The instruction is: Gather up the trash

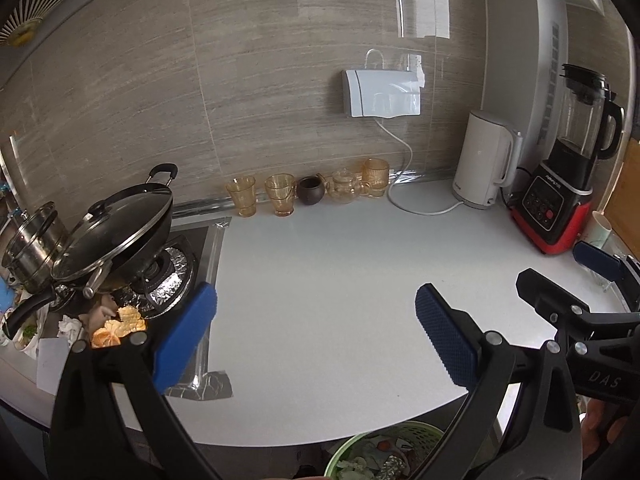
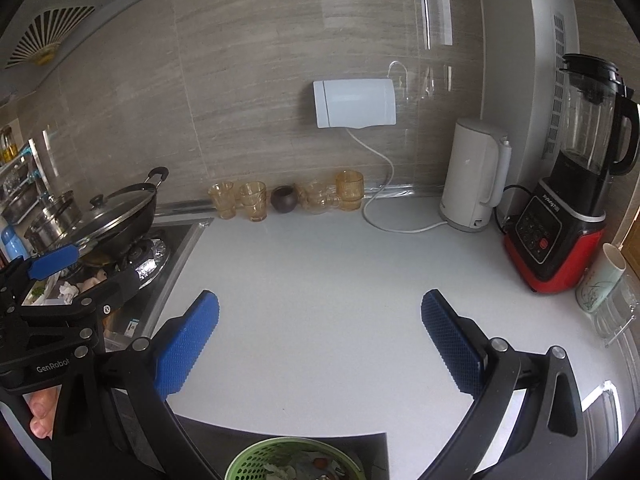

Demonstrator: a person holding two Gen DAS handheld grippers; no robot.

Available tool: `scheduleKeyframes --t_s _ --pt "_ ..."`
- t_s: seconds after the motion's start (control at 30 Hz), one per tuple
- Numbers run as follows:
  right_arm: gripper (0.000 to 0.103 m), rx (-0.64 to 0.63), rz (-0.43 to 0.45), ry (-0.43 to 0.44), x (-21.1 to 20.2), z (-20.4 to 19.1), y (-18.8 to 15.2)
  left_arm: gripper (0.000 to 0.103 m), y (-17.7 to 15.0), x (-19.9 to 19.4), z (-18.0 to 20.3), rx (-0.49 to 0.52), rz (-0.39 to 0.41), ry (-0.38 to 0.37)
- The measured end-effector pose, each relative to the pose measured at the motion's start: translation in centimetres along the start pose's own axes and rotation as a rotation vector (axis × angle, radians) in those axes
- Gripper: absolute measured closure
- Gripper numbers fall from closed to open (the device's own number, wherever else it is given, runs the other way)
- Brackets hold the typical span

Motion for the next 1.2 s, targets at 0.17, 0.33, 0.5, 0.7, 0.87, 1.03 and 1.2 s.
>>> scheduleKeyframes --t_s 0.17,0.33,0.5,0.7,0.87,1.03,1.2 --pt "0.002 -0.012 0.001 -0.012 -1.1 -0.2 -0.4 0.008 -0.3 -0.6 0.3 -0.003 -0.004 -0.004" --pt "0.002 -0.026 0.001 -0.025 -1.6 -0.5 -0.5 0.008 -0.6 -0.9 0.4 -0.007 -0.005 -0.004" --pt "0.002 -0.025 0.003 -0.031 -2.1 -0.5 -0.7 0.008 -0.6 -1.1 0.4 -0.011 -0.005 -0.013" --pt "0.002 -0.021 0.005 -0.033 -2.4 -0.6 -0.9 0.008 -0.8 -1.3 0.5 -0.014 -0.012 -0.028" --pt "0.002 -0.015 0.003 -0.032 -2.3 -0.8 -0.9 0.008 -1.0 -1.2 0.4 -0.023 -0.02 -0.037" --pt "0.002 -0.014 -0.003 -0.03 -2.0 -1.3 -1.1 0.008 -1.0 -1.2 0.4 -0.023 -0.01 -0.041" --pt "0.002 -0.016 -0.006 -0.03 -1.8 -1.7 -1.2 0.008 -1.2 -1.0 0.6 -0.009 -0.02 -0.035"
Point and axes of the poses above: each gripper's, at about its wrist camera, not at the fingertips, and x roughly the way its jaws point, z to its right, y to its top, the point moved 6 cm from there along x, roughly the way its jaws point, and after that the axes turned 14 degrees about y, right-handed, at the moved point
